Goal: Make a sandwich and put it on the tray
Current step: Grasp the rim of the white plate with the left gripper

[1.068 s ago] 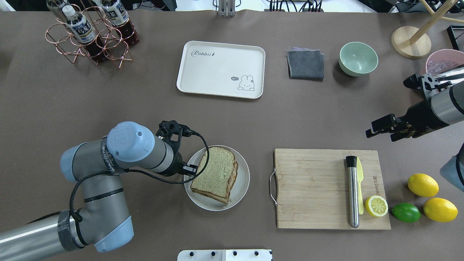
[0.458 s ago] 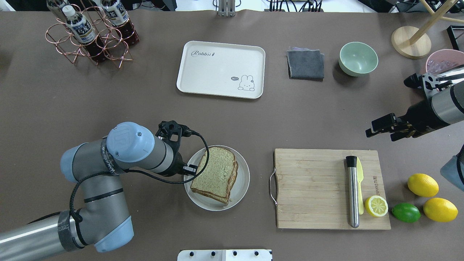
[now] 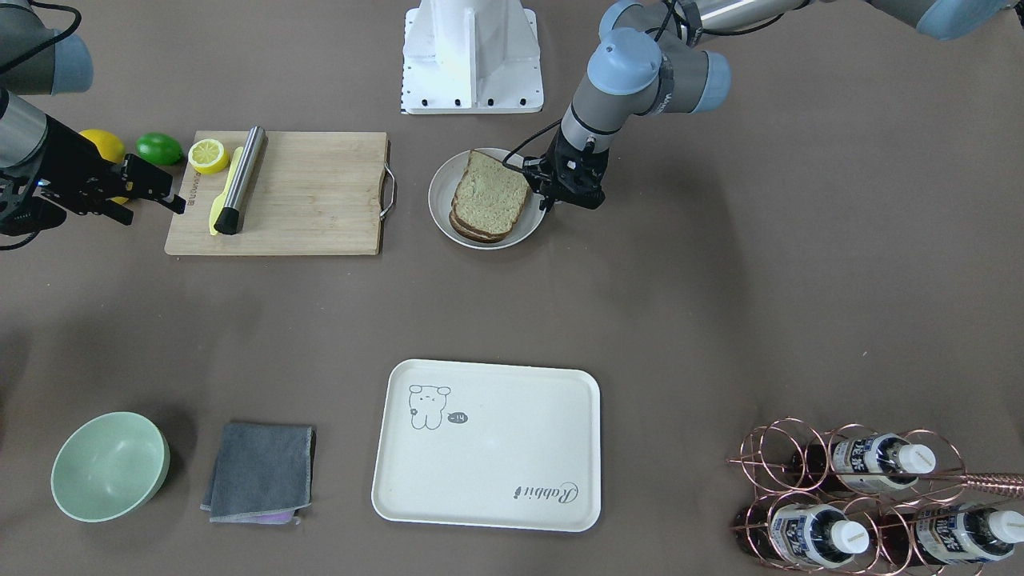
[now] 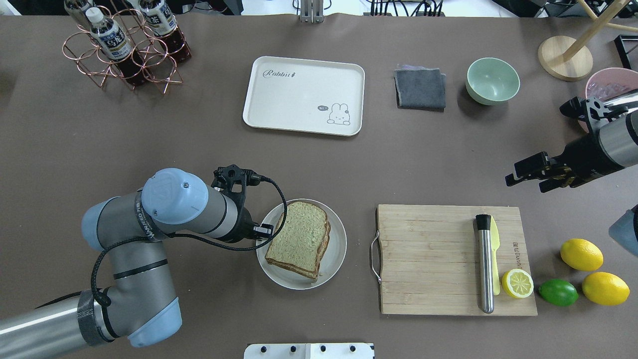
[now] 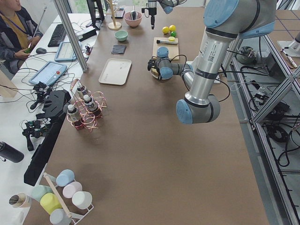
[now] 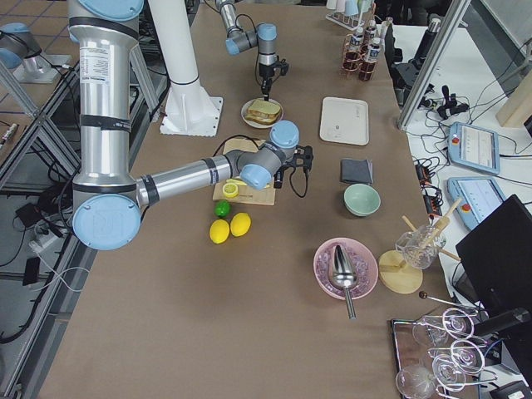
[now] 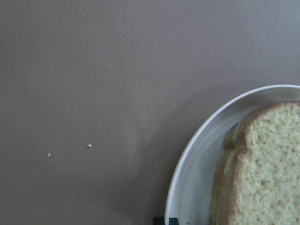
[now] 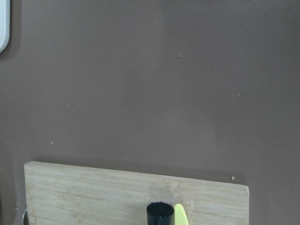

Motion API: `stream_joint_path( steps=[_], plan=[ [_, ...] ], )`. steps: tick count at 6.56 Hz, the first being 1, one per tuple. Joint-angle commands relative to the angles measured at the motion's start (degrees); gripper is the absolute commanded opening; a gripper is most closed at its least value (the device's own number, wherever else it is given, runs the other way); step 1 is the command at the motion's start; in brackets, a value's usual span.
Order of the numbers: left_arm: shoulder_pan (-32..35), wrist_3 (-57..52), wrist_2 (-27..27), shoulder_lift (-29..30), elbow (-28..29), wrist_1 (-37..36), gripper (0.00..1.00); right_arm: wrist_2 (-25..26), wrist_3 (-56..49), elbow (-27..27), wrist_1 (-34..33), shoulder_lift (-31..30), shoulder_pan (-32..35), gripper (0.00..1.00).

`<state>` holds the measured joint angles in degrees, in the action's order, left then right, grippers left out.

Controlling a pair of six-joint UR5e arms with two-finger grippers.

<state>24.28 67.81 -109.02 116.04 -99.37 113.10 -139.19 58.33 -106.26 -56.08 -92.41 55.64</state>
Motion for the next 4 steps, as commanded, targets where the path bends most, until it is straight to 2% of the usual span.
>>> stream_joint_path(
  steps=[1,2,3,4],
  plan=[
    [1.1,4.4,-0.2,0.3,-0.1,1.2,0.00,0.0,0.0,0.0,0.0,0.1,0.0,0.99],
    [2.2,5.7,-0.6,0.4,-0.3,1.4,0.00,0.2,0.0,0.2,0.0,0.1,-0.3,1.00],
    [4.0,7.9,-4.2,0.4,0.0,3.5,0.00,0.2,0.0,0.1,0.0,0.0,-0.3,1.00],
    [5.2,8.8,-5.5,0.4,0.0,3.6,0.00,0.6,0.0,0.2,0.0,-0.1,-0.4,0.99]
  ],
)
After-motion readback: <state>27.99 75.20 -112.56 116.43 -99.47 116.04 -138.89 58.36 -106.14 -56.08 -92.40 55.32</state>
